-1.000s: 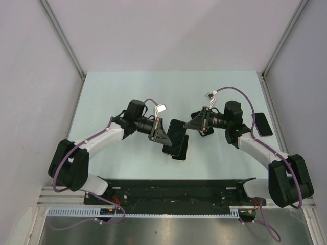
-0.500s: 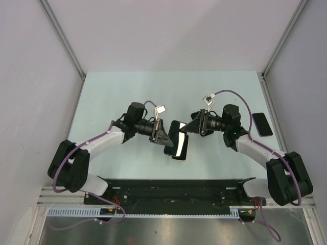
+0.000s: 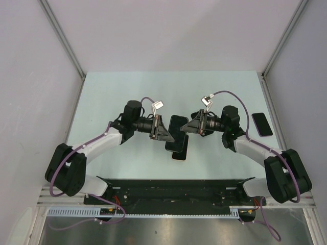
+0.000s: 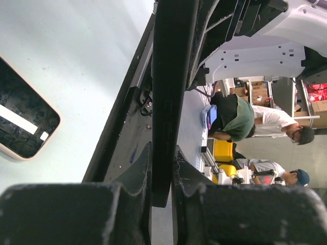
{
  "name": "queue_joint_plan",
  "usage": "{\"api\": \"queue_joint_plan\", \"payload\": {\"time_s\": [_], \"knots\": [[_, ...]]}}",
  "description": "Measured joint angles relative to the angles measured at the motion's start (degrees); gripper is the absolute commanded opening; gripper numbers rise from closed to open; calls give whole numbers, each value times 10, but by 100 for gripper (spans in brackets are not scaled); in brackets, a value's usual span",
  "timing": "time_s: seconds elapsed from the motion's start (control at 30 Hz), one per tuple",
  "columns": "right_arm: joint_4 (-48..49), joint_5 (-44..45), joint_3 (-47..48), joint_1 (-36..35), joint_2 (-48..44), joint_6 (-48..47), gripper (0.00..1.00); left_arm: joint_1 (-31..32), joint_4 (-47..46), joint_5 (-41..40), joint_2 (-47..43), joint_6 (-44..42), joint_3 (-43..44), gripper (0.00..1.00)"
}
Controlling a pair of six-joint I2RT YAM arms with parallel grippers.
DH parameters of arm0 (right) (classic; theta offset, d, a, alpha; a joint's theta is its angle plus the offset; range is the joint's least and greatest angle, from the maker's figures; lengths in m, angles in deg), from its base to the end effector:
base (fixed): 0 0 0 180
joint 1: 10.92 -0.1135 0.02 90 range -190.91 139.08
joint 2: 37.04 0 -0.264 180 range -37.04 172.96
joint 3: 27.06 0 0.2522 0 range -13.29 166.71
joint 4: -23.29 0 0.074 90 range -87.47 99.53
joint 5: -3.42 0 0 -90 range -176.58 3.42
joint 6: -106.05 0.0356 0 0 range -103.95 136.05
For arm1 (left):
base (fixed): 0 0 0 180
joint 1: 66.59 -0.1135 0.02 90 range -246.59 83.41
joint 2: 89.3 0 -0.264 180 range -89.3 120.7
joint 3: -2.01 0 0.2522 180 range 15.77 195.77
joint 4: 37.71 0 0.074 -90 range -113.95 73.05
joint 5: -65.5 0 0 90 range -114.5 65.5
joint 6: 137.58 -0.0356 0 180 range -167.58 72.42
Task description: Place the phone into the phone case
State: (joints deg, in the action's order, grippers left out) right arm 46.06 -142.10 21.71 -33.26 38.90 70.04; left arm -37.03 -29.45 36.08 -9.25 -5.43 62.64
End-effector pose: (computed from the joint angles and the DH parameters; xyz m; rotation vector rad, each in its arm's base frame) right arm 0.2424 0.1313 0.2472 -0.3448 1.9243 1.7328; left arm 0.2398 -0.1716 0.2472 0.5245 2.2435 -1.7980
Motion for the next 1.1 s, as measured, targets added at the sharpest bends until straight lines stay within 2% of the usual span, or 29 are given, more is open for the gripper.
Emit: {"api": "queue_joint_plan", "payload": {"time_s": [0.03, 0.13, 0.17, 0.27, 0.43, 0.47, 0.63, 0.8, 0.97, 1.1], "knots": [[3, 0, 0, 0, 2, 3, 0, -1, 0, -1, -1, 0, 0, 0], [5, 1, -1, 1, 4, 9, 24, -2, 0, -4, -1, 0, 0, 0], [3, 2, -1, 2, 3, 10, 43, -2, 0, -4, -1, 0, 0, 0], [-36, 14, -3, 10, -14, -7, 68, -4, 7, -22, 2, -1, 0, 0], [-128, 33, -5, 38, -76, -62, 91, -50, 75, -78, 33, -15, 20, 0], [-151, 42, -5, 45, -96, -74, 99, -60, 95, -93, 42, -23, 32, 0], [-222, 78, -5, 52, -154, -112, 100, -101, 178, -136, 122, -68, 122, 0], [-298, 125, -5, 54, -177, -145, 100, -116, 257, -163, 229, -119, 230, 0], [-345, 144, -5, 65, -177, -157, 99, -117, 304, -165, 242, -144, 226, 0], [-364, 147, -5, 76, -178, -166, 100, -117, 315, -165, 242, -156, 187, 0]]}}
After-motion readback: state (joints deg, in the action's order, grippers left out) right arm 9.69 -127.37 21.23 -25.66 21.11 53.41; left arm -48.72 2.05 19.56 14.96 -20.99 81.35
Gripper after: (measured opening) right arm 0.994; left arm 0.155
